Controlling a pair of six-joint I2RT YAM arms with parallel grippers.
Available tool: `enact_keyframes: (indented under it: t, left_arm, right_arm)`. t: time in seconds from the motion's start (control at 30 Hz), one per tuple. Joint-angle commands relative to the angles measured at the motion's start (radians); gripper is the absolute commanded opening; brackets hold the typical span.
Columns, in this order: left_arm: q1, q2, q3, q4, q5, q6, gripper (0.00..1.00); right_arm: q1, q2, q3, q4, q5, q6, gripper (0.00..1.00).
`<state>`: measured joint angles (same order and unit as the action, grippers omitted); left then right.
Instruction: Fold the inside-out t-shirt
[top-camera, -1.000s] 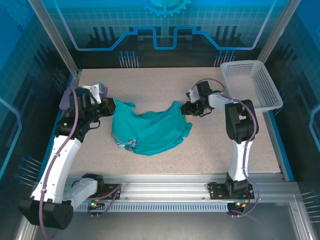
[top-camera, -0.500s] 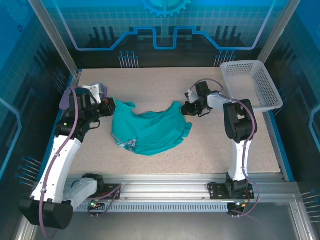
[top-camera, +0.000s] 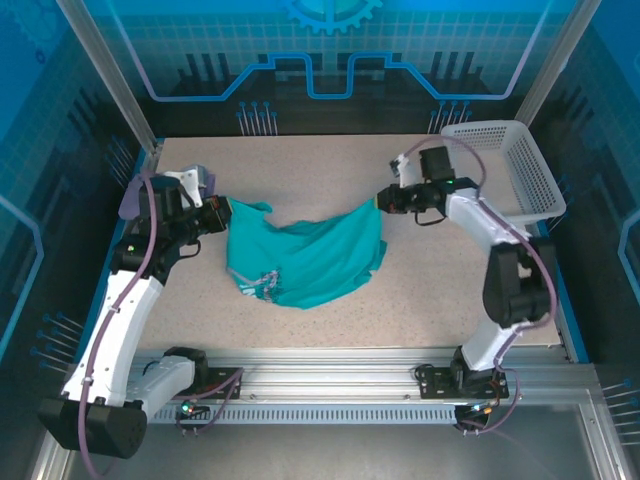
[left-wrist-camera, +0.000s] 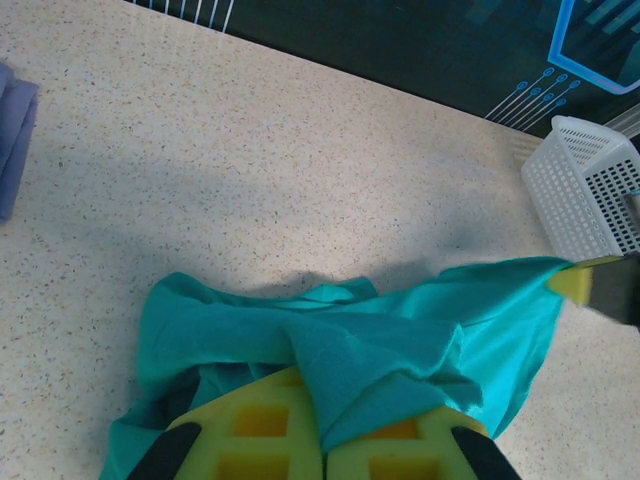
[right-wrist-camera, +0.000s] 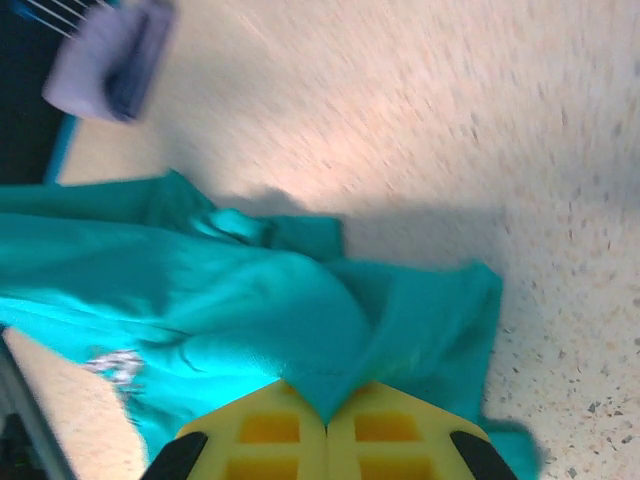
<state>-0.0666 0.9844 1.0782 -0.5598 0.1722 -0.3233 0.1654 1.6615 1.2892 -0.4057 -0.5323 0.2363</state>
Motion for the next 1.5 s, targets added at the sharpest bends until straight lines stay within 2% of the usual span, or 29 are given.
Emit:
enact_keyframes:
  t: [0.0,0.23,0.4,0.5,0.57,0.67,0.83,0.97,1.17,1.33,1.47]
  left_arm:
    - [0.02,-0.031,0.113,-0.014,-0.02,-0.032,0.0]
    - [0.051,-0.075,0.421,-0.102,-0.125,-0.007,0.0]
    - [0.054,-0.118,0.571,-0.135,-0.291,0.043,0.0]
    - [0.053,-0.081,0.589,-0.145,-0.316,0.053,0.0]
    - [0.053,-0.026,0.559,-0.119,-0.31,0.049,0.0]
    - [0.053,0.116,0.545,-0.059,-0.312,0.046,0.0]
    - [0.054,0.378,0.72,-0.022,-0.315,0.043,0.0]
    - [0.054,0.473,0.86,-0.038,-0.276,0.024,0.0]
    - [0.054,0.341,0.812,0.024,-0.242,0.017,0.0]
    - [0.054,0.103,0.675,0.112,-0.225,-0.016,0.0]
    - [0.054,-0.046,0.636,0.134,-0.2,-0.031,0.0]
  right_arm:
    - [-0.033,-0.172,0.023,0.0,-0.084,0.016,0.0]
    - [-0.086,-0.484,0.129,-0.156,-0.041,-0.026,0.0]
    - [-0.113,-0.681,0.19,-0.278,0.1,-0.091,0.0]
    - [-0.117,-0.74,0.181,-0.271,0.173,-0.097,0.0]
    - [-0.118,-0.735,0.137,-0.204,0.2,-0.081,0.0]
    - [-0.123,-0.628,0.105,-0.098,0.215,-0.058,0.0]
    - [-0.133,-0.381,0.225,0.006,0.227,-0.023,0.0]
    - [-0.136,-0.285,0.33,0.012,0.204,-0.006,0.0]
    - [-0.135,-0.364,0.34,-0.035,0.223,-0.046,0.0]
    - [-0.136,-0.553,0.273,-0.069,0.252,-0.063,0.0]
    - [-0.136,-0.709,0.256,-0.115,0.285,-0.073,0.0]
